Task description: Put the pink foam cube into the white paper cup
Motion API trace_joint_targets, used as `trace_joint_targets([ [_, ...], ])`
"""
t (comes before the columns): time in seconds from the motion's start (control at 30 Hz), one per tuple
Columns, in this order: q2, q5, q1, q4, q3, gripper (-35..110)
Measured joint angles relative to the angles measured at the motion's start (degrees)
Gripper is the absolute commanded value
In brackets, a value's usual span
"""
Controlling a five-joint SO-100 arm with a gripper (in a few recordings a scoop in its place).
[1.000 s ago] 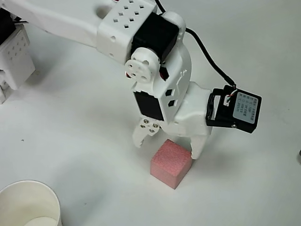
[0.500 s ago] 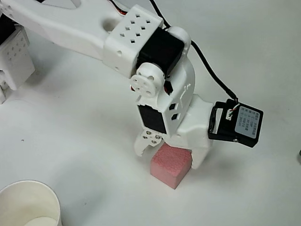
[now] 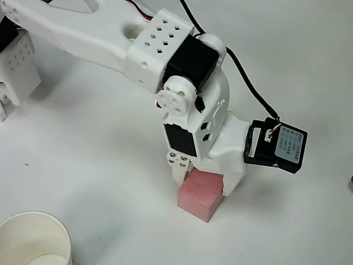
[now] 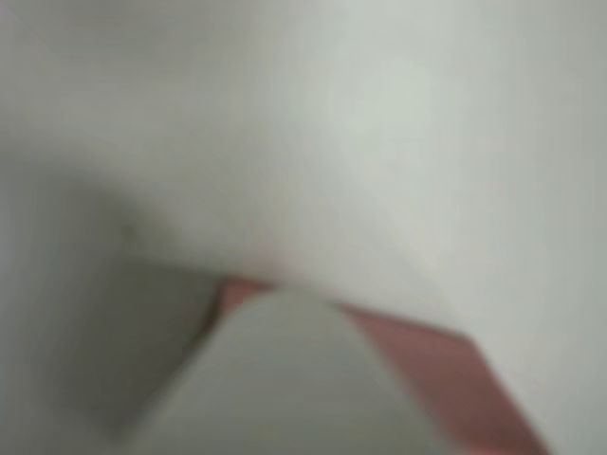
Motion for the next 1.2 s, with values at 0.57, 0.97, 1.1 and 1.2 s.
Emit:
trace_joint_targets([
  [0.57, -0.62, -1.23, -0.26, 16.26, -15.64, 17],
  [0.97, -0.62, -3.69, 2.46, 29.62, -30.59, 17],
  [1.1, -0.62, -4.57, 3.69, 30.67, -30.67, 17],
  [1.2, -0.62, -4.83, 5.19, 30.76, -30.67, 17],
])
